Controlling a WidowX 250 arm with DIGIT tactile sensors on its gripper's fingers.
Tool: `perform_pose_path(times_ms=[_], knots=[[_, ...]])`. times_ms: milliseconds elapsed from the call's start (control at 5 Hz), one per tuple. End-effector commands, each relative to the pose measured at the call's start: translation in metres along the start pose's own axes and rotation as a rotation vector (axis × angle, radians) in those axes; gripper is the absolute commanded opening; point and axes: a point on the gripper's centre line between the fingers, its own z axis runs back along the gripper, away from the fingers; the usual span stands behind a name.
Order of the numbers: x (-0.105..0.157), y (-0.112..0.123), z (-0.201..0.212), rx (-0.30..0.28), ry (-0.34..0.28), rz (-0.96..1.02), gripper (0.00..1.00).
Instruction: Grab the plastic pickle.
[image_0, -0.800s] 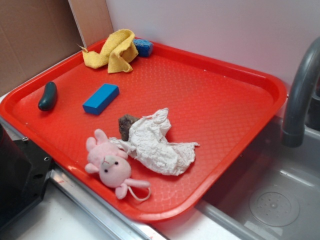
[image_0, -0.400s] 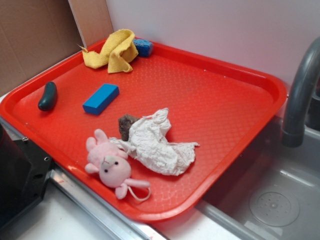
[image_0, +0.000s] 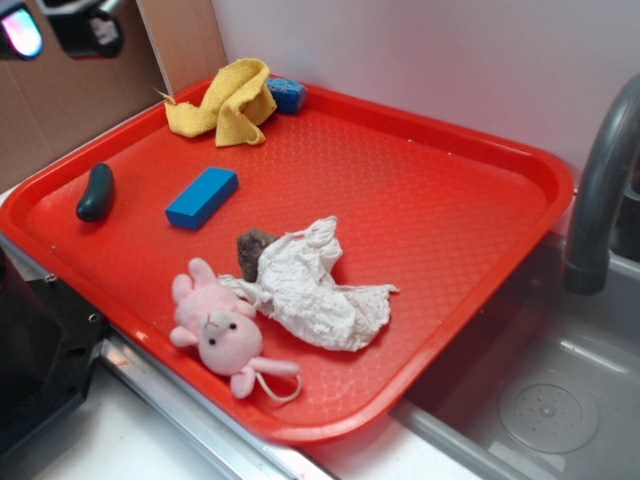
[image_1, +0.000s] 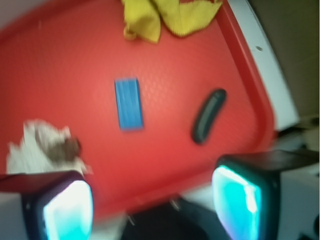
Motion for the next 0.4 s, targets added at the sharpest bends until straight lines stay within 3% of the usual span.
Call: perform_pose_path(times_ms=[0,200], knots=[[-0.01,0.056,-0.036,0.143,-0.181,0.482,1.0],[-0.006,0.068,-0.056,0.129,-0.137,0.493,1.0]])
